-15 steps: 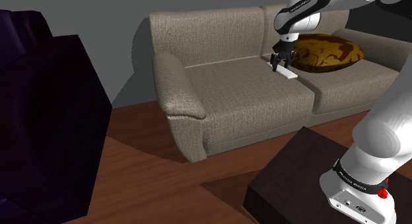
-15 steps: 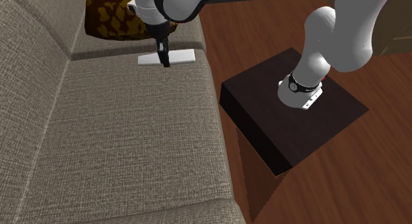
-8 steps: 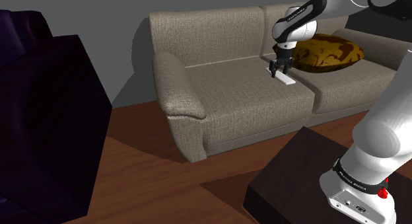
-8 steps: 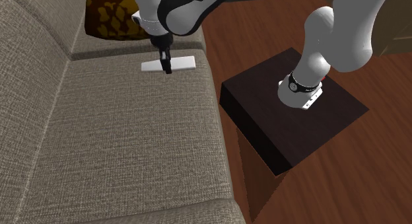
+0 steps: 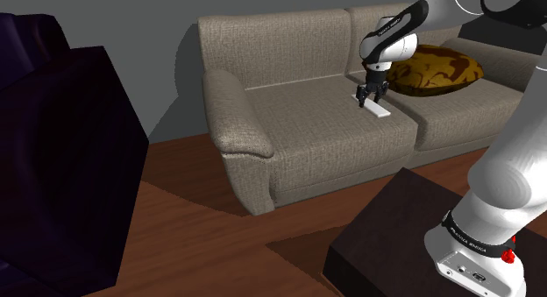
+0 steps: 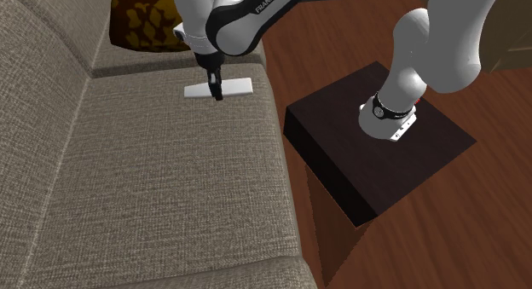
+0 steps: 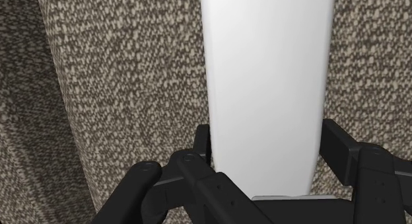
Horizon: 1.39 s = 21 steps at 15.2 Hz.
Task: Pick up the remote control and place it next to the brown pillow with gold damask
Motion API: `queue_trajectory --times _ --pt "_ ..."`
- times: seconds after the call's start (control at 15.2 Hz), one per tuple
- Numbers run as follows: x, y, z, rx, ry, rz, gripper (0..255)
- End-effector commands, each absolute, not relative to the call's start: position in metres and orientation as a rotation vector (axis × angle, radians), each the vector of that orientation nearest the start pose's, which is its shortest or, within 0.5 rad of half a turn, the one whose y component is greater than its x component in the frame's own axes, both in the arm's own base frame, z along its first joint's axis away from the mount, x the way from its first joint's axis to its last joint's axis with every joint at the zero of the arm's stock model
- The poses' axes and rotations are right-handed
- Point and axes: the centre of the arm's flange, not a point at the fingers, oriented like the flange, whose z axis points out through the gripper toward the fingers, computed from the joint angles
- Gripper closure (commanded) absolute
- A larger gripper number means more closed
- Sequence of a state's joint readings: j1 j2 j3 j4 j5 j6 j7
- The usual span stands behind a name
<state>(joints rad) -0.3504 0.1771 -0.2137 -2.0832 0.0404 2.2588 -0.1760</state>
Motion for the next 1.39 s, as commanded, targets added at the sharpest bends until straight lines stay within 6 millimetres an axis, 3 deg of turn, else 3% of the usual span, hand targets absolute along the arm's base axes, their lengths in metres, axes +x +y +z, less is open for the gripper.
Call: queue_trajectory --times 0.0,0.13,0.2,0.53,0.79,1.32 --pt "0.487 -0.304 0.344 -3.082 0.642 -0.002 255" --pt "0.487 -0.304 0.344 -3.082 0.642 -0.002 255" --pt "0.487 -0.304 0.344 -3.082 0.642 -0.002 0" --pt "0.487 -0.304 0.344 -3.082 0.642 -0.002 0" --pt "0.487 -0.303 0.394 -3.082 0.642 -0.002 0" --pt "0.487 -0.303 0.394 -3.082 0.642 -0.002 0"
